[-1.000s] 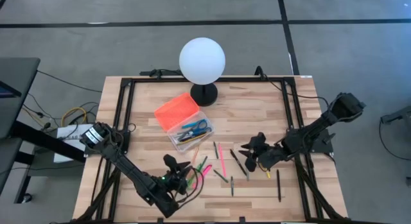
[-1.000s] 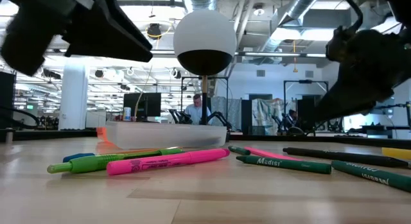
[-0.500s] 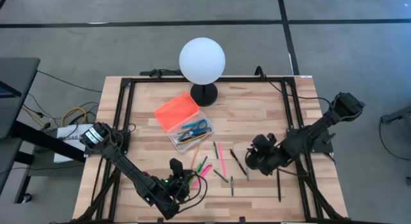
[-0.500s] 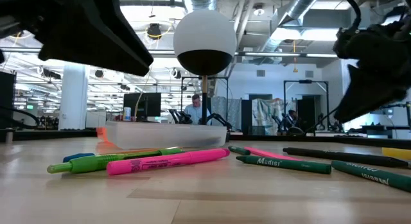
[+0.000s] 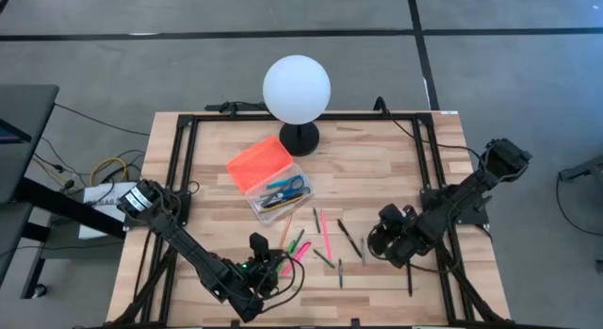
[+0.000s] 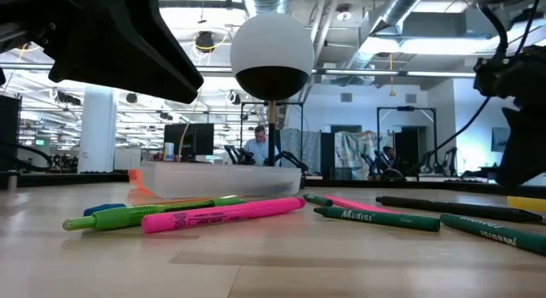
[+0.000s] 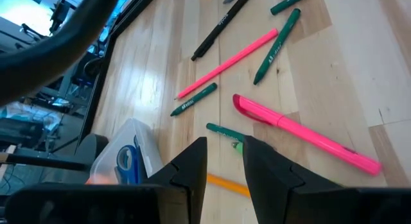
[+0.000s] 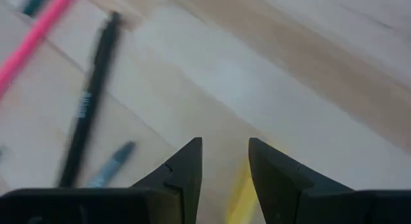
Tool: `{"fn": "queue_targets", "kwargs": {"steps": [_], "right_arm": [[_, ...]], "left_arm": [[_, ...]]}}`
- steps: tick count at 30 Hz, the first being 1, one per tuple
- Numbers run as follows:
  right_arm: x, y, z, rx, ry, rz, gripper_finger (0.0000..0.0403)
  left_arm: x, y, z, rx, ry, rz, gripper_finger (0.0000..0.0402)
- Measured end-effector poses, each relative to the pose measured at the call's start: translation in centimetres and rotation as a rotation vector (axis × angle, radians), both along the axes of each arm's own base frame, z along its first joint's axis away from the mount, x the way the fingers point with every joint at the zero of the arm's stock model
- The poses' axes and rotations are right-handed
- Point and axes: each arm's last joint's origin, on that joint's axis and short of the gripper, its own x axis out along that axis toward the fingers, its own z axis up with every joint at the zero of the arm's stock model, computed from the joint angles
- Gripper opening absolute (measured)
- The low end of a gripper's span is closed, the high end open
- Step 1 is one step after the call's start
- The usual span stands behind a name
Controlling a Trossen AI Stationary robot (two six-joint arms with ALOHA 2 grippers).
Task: Pick & place school supplies into a supply box
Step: Put the yellow pen into the orange supply box
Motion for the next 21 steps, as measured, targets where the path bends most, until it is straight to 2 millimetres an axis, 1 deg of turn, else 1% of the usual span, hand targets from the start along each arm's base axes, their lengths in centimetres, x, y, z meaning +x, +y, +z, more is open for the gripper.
{"fn": "queue_targets", "kwargs": {"steps": [5,8,15,21], "right_arm": [[0.2,0.3,0.5,-0.045,0.100,-0.053,0.0118],[0.6,0.7,0.5,-0.036,0.145,-0.060,0.0118],[0.9,1.6,-1.0,0.000,0.257,-0.060,0.0118],[0.8,2.1,-1.4,0.012,0.275,-0.061,0.0118]], "left_arm": [[0.2,0.2,0.0,-0.001,-0.001,0.008,0.0095],[0.3,0.4,0.0,-0.002,0.001,0.015,0.0095],[0.4,0.6,0.0,-0.015,0.003,0.021,0.0095],[0.4,0.6,0.0,-0.017,0.002,0.022,0.0095]]}}
